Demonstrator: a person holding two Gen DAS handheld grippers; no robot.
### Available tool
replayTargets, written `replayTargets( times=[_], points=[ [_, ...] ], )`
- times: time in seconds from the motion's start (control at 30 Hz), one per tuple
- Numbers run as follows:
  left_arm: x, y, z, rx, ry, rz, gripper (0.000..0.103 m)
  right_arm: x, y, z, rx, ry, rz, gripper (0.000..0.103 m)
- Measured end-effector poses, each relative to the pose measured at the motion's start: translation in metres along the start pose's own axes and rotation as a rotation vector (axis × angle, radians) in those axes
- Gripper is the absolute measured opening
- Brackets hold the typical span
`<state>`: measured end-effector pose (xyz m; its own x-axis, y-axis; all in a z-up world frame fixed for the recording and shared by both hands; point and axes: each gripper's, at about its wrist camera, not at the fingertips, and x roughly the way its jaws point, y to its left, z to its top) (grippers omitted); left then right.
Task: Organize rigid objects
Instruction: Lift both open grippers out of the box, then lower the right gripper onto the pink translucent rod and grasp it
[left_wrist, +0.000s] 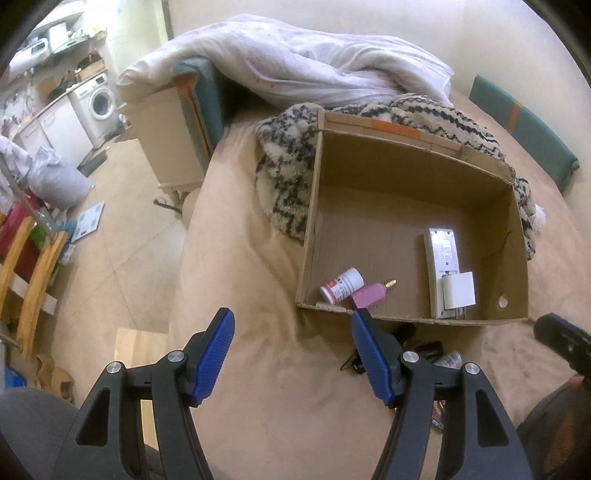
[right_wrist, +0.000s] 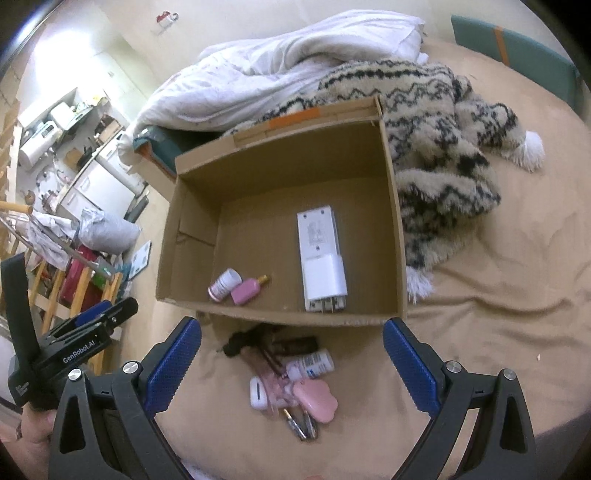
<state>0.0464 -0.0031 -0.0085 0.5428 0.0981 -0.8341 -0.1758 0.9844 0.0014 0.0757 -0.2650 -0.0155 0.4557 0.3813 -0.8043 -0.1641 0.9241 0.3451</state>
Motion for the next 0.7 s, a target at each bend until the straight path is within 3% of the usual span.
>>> replayTargets(
  times=[0.2,0.4,0.47,0.5,0.7],
  points=[
    [0.010,0.006,-0.002,-0.037,0.035,-0.040,0.063,0.014,-0.013,-0.001,0.057,0.046,-0.040,0.103],
    [0.017,0.016,0.001,-0.078,0.058,-0.028,0.063,0.051,-0.040,-0.009,0.191,0.220,-0.036,0.103],
    [0.020,0.021,0.001,-0.102,0.078,-0.029,0.063,0.062,-0.042,-0.013,0.210,0.274,-0.003,0.087],
    [0.022,0.022,0.000,-0.110,0.087,-0.029,0.063,0.067,-0.042,-0.015,0.216,0.300,0.014,0.085],
    [0.028,0.024,-0.001,-0.127,0.122,-0.043,0.063,0.081,-0.016,-0.022,0.098,0.352,0.015,0.085]
  ],
)
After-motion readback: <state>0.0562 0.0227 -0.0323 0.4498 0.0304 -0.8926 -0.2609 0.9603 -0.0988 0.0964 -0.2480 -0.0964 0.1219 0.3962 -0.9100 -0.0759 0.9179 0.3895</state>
